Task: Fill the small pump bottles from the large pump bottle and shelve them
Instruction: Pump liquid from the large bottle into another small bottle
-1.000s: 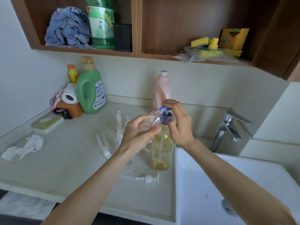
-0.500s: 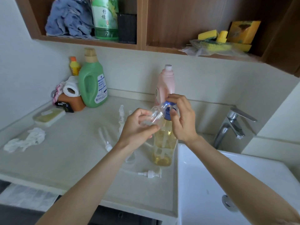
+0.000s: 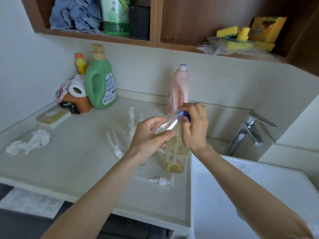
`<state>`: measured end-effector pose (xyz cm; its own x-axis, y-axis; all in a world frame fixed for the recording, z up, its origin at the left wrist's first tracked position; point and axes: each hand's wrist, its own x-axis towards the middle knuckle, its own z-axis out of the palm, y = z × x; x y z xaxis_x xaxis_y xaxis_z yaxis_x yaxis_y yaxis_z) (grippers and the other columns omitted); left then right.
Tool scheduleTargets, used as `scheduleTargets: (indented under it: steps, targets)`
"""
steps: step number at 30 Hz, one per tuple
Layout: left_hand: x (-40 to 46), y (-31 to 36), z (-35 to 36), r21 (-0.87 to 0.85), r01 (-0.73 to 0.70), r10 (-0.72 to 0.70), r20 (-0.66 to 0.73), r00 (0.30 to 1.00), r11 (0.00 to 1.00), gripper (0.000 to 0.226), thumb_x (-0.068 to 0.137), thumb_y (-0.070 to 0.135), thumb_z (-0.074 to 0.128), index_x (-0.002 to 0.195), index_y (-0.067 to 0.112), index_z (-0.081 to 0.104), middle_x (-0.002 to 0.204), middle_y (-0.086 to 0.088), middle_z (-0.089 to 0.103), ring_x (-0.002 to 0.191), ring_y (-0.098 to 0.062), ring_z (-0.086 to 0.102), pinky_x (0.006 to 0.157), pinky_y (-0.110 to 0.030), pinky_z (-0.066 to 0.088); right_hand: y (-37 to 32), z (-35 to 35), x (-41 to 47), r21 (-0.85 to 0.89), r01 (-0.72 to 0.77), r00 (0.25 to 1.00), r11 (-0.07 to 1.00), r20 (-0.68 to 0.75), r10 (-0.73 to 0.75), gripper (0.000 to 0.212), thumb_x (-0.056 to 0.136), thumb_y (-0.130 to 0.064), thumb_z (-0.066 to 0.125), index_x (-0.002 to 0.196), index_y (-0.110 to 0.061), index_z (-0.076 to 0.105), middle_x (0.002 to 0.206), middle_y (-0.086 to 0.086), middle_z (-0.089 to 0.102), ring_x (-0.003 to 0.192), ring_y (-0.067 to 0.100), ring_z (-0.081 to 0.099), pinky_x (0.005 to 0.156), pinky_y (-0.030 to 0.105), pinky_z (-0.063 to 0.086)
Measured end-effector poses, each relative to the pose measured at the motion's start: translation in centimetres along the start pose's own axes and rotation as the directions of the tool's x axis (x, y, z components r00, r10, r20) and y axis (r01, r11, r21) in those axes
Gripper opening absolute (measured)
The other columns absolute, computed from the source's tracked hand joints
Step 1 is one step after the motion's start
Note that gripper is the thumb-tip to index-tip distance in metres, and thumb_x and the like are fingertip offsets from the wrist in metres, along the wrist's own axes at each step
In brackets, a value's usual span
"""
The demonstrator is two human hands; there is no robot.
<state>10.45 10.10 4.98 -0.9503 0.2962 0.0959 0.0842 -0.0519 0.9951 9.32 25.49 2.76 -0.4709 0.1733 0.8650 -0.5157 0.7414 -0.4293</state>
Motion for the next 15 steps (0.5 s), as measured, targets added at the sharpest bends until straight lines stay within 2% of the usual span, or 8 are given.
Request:
scheduleTargets:
  steps: [3,6,10,12,15]
  targets:
    - [-0.2,0.7,0.0,-0.019,-0.019,0.019,0.007,1.000,1.000,0.031,0.076,0.005,0.075,0.099,0.024,0.067,0.086,0.006,0.070,0.060,-0.013,0.061,0.054,-0.021,0.048,0.3,-0.8,1.0,0.037,0.061,0.996,0.997,0.064,-0.063,0.031,0.091,-0.021,0.039,0.096,-0.003,0.064,0.105,-0.007,0.056,0.096,0.023,0.054,0.088,0.022,0.039]
    - [-0.4,1.2,0.2,-0.032,-0.044,0.045,0.012,0.999,0.999,0.033,0.076,0.007,0.076,0.102,0.025,0.068,0.088,0.006,0.071,0.062,-0.012,0.062,0.058,-0.022,0.050,0.6,-1.5,1.8,0.067,0.088,0.990,0.994,0.108,-0.095,0.046,0.101,-0.037,0.033,0.103,-0.003,0.064,0.112,-0.005,0.056,0.106,0.017,0.054,0.092,0.028,0.042]
    - [-0.5,1.1,0.5,-0.083,-0.026,0.027,0.004,1.000,0.996,0.037,0.077,0.008,0.076,0.109,0.022,0.067,0.091,0.005,0.070,0.064,-0.010,0.064,0.059,-0.023,0.050,1.1,-1.0,0.6,0.116,0.116,0.989,0.986,0.073,-0.125,0.057,0.102,-0.042,0.028,0.116,0.003,0.061,0.123,0.004,0.054,0.121,0.020,0.048,0.105,0.034,0.037]
    - [-0.4,1.0,0.6,-0.094,-0.018,0.018,-0.001,1.000,0.995,0.033,0.077,0.007,0.075,0.106,0.022,0.068,0.085,0.007,0.070,0.062,-0.012,0.062,0.057,-0.022,0.049,1.2,-0.4,0.2,0.127,0.132,0.990,0.983,0.025,-0.136,0.059,0.102,-0.042,0.028,0.114,0.005,0.061,0.121,0.009,0.056,0.119,0.025,0.049,0.104,0.037,0.037]
    - [-0.1,0.5,0.7,-0.121,0.002,-0.003,-0.011,1.000,0.993,0.028,0.079,0.001,0.073,0.097,0.023,0.068,0.077,0.001,0.067,0.063,-0.020,0.056,0.053,-0.023,0.046,1.5,0.3,-0.1,0.092,0.117,0.993,0.989,-0.033,-0.114,0.061,0.102,-0.042,0.027,0.106,0.003,0.067,0.111,0.010,0.061,0.107,0.028,0.054,0.094,0.036,0.042]
